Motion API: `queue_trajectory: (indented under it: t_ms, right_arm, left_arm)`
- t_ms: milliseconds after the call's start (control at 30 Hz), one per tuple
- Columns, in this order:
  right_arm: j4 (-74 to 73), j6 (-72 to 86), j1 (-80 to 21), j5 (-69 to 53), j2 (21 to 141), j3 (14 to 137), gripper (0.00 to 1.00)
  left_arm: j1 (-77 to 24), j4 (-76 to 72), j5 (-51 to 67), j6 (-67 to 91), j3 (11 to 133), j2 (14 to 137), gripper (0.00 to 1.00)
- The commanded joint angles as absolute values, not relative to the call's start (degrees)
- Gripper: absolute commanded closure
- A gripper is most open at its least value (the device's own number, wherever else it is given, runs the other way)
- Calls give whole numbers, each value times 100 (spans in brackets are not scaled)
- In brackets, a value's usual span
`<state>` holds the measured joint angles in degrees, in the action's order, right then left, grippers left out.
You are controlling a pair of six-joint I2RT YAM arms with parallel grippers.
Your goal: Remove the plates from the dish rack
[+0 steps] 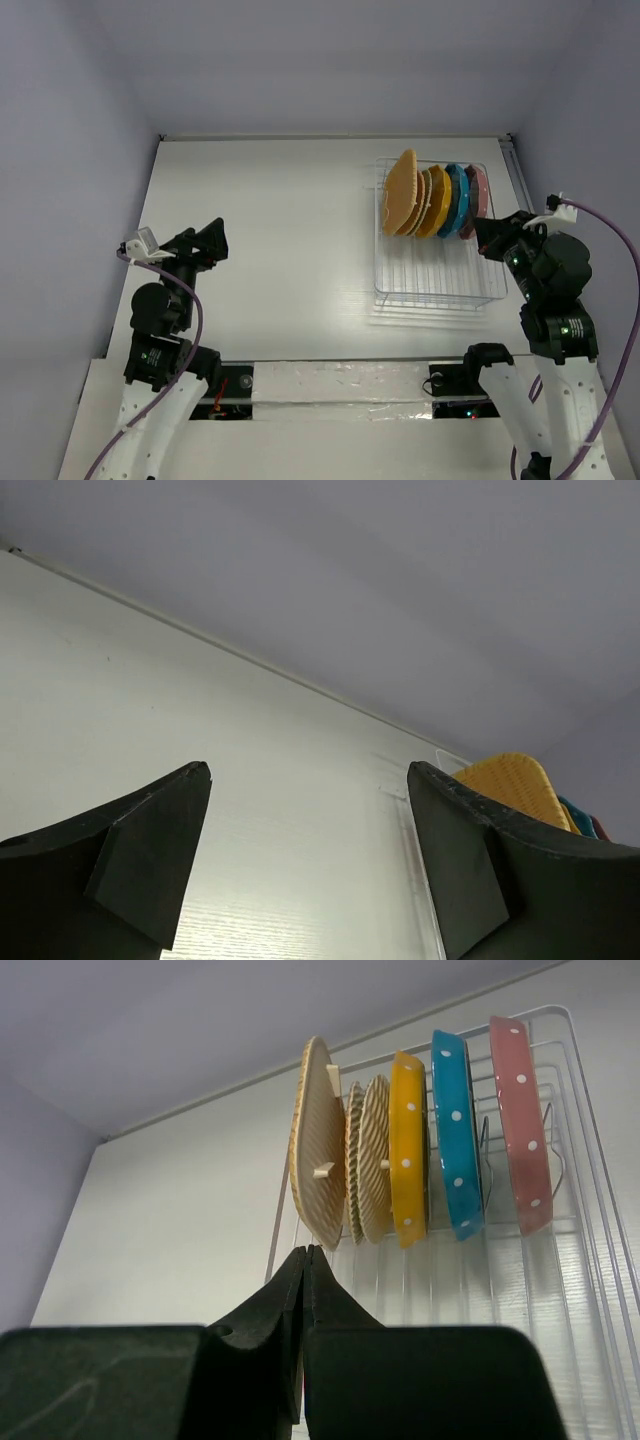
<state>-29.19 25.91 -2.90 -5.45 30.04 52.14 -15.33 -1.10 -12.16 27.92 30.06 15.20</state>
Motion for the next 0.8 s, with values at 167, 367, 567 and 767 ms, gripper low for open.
queue_trajectory:
  t_ms: [167, 367, 567, 767]
  right_arm:
    - [-2532, 2505, -264, -650, 3497, 5660, 100]
    - [-2039, 2610, -667, -713, 4332, 5993, 100]
    - [-2030, 2373, -1739, 807, 5535, 6521, 29]
    - [-2180, 2153, -2100, 1643, 6731, 7224, 34]
  left_arm:
    - [-1556, -193, -1187, 2689, 3111, 1398, 24]
    - [-1556, -317, -1187, 2734, 3032, 1380, 62]
    - [-1556, -149, -1187, 2733, 3085, 1529, 100]
    - [-1556, -97, -1187, 2742, 3103, 1608, 90]
